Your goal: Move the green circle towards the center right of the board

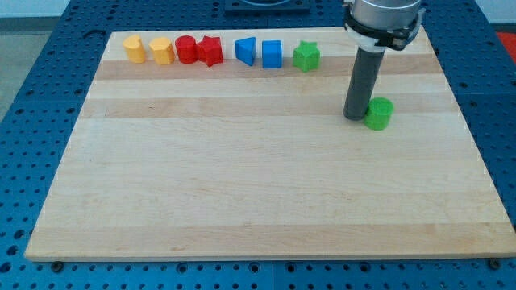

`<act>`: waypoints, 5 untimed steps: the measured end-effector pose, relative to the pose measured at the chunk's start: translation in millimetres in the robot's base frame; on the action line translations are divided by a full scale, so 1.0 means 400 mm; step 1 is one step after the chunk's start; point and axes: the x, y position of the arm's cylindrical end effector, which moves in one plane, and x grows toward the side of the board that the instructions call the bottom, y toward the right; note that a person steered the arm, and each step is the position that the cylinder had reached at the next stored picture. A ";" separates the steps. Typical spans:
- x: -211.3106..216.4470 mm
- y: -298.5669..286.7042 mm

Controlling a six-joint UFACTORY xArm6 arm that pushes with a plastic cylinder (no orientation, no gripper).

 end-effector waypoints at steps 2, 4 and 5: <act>-0.008 0.085; -0.008 0.152; -0.046 0.044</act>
